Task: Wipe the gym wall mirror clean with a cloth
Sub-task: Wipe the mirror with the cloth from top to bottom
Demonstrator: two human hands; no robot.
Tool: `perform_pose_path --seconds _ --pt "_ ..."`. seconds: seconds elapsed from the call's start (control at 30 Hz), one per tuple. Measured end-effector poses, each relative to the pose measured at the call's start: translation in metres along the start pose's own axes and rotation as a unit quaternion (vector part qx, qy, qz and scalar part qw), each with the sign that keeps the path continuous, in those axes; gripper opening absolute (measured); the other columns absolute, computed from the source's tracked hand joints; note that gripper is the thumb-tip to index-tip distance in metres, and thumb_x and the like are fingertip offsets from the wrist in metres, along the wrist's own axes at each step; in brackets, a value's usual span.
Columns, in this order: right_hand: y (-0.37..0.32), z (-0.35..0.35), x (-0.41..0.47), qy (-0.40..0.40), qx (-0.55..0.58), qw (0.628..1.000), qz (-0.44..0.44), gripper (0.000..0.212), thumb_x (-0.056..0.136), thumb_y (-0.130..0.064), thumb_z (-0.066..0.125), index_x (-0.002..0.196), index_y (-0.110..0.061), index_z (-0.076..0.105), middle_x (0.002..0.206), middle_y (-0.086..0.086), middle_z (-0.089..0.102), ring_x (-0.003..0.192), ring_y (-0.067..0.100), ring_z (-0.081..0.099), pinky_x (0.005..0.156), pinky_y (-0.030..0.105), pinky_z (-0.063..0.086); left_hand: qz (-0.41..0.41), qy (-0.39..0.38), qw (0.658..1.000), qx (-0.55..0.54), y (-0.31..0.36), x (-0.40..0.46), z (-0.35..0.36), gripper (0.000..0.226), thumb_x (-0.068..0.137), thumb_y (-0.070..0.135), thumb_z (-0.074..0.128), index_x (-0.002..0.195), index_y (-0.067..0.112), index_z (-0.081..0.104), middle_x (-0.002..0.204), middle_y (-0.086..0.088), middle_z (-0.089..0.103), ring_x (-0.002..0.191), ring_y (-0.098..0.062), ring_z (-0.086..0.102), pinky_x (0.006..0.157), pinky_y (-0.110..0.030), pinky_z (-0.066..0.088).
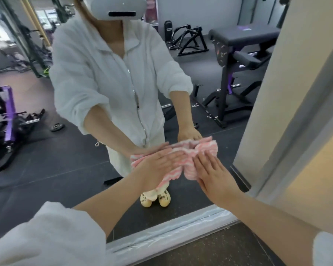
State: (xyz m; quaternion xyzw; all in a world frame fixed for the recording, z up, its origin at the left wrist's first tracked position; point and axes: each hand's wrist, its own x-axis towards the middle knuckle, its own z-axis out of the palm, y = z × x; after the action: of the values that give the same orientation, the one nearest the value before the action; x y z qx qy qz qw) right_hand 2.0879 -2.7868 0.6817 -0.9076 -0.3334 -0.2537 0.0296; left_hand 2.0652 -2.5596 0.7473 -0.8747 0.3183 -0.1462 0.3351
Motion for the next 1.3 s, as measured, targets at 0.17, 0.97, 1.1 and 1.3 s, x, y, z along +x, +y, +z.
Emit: perform_pose_path --seconds 0.17,0.97,1.1,1.3 --pt "0.023 -0.045 0.047 0.128 0.015 0.99 0.063 0.058 0.104 -0.037 0.018 0.144 0.005 0.025 0.148 0.031 0.031 0.137 0.051 0.025 0.113 0.055 0.024 -0.024 0.069 0.995 0.072 -0.034 0.027 -0.036 0.063 0.096 0.032 0.011 0.137 0.012 -0.032 0.146 -0.01 -0.039 0.136 -0.025 -0.035 0.106 -0.044 -0.032" --pt "0.108 0.057 -0.015 0.125 -0.031 0.991 -0.032 0.048 0.102 -0.023 0.027 0.143 0.002 0.029 0.15 0.028 0.02 0.138 0.049 0.019 0.112 0.06 0.027 0.078 -0.054 0.983 0.159 0.055 0.091 -0.008 0.081 0.094 0.031 0.018 0.127 -0.019 -0.036 0.139 -0.03 -0.039 0.129 -0.043 -0.036 0.103 -0.055 -0.031" --pt "0.122 0.094 -0.058 0.054 -0.066 0.993 -0.081 0.086 0.084 -0.023 0.051 0.153 -0.006 0.003 0.159 0.018 -0.008 0.143 0.047 0.008 0.115 0.053 0.011 0.123 -0.136 0.97 0.157 0.083 0.095 0.012 0.087 0.093 0.035 0.027 0.135 -0.01 -0.035 0.14 -0.026 -0.044 0.129 -0.038 -0.038 0.101 -0.053 -0.034" --pt "0.138 0.083 -0.084 -0.028 -0.033 0.994 -0.096 0.08 0.082 -0.042 0.068 0.146 -0.009 0.033 0.15 0.018 0.037 0.13 0.043 0.044 0.115 0.051 0.026 0.136 -0.215 0.96 0.114 0.101 0.109 0.017 0.089 0.099 0.029 0.032 0.128 -0.002 -0.046 0.132 -0.015 -0.054 0.124 -0.028 -0.045 0.102 -0.04 -0.028"
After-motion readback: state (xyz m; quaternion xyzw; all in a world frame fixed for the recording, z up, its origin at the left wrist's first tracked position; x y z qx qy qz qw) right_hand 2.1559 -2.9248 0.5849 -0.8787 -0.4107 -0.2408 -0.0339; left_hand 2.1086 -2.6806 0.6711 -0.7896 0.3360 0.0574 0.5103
